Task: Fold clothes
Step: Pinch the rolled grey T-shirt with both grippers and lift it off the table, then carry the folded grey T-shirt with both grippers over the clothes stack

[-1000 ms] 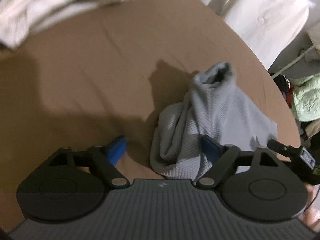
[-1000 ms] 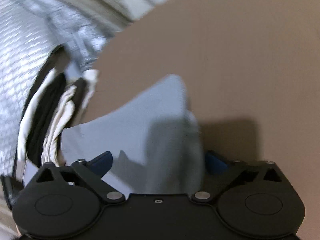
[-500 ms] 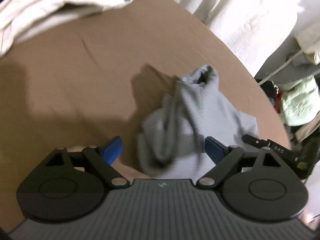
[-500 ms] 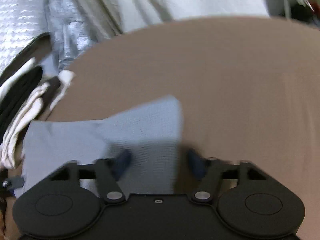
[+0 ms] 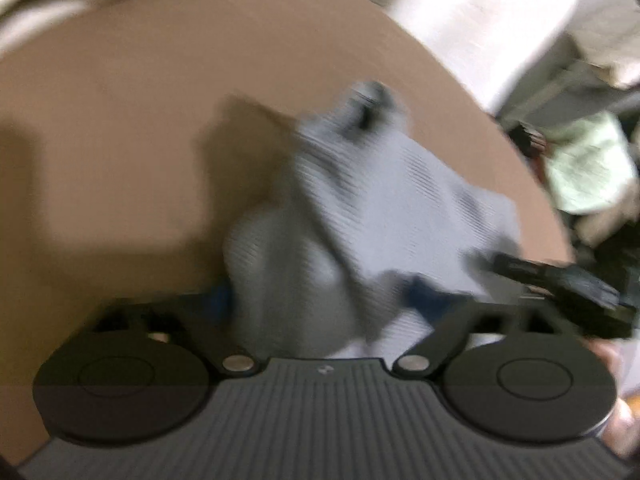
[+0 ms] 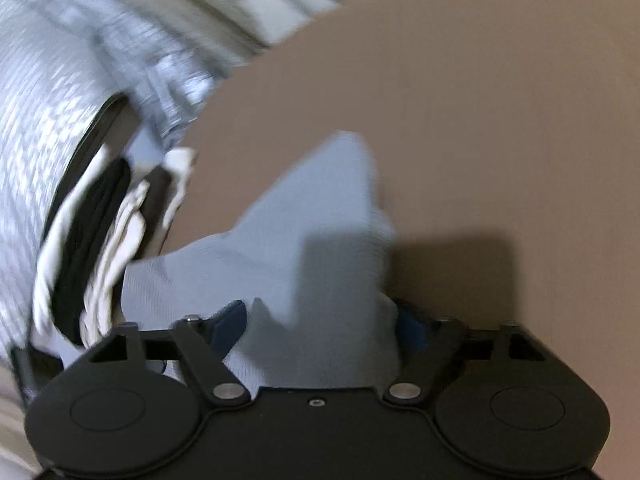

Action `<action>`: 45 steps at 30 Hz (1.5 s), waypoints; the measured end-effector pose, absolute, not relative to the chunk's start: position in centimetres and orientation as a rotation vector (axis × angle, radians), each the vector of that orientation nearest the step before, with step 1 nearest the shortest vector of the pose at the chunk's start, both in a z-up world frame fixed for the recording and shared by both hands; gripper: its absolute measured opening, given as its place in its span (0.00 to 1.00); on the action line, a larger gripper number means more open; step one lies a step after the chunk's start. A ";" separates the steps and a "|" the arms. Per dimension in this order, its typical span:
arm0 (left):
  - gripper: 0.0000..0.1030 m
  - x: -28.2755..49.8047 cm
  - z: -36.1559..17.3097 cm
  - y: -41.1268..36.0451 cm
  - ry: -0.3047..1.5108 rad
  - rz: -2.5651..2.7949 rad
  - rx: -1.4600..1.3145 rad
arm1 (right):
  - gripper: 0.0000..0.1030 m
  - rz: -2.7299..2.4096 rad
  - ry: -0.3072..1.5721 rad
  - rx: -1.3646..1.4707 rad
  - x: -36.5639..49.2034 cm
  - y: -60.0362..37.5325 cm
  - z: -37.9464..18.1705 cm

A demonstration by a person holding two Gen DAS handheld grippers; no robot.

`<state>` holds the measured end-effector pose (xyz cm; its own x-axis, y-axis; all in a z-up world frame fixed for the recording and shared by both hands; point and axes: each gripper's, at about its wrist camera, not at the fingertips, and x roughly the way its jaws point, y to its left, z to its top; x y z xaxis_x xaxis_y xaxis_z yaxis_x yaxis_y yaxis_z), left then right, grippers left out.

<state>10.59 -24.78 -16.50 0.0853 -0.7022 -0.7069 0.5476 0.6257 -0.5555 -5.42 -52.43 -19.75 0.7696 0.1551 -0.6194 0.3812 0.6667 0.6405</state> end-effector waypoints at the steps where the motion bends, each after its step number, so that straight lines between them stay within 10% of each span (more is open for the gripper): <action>1: 0.44 10.2 -16.6 -25.2 1.156 -0.971 -0.161 | 0.34 -0.129 0.702 0.810 -4.8 -52.1 -19.9; 15: 0.32 4.2 -7.2 -26.7 0.780 -0.922 0.114 | 0.23 -0.200 0.523 0.238 -7.9 -45.0 -9.8; 27: 0.32 12.1 12.2 -7.8 0.378 -0.517 -0.152 | 0.22 0.206 0.234 -0.081 8.4 -35.3 11.3; 36: 0.35 22.9 8.0 -4.0 0.467 -0.287 -0.288 | 0.22 0.400 0.377 -0.182 29.0 -26.0 12.8; 39: 0.46 26.4 4.1 -2.3 0.598 -0.267 -0.393 | 0.51 0.232 0.476 -0.227 34.2 -25.5 8.7; 45: 0.56 27.4 2.3 0.1 0.584 -0.221 -0.474 | 0.54 0.004 0.515 -0.052 35.9 -29.5 4.3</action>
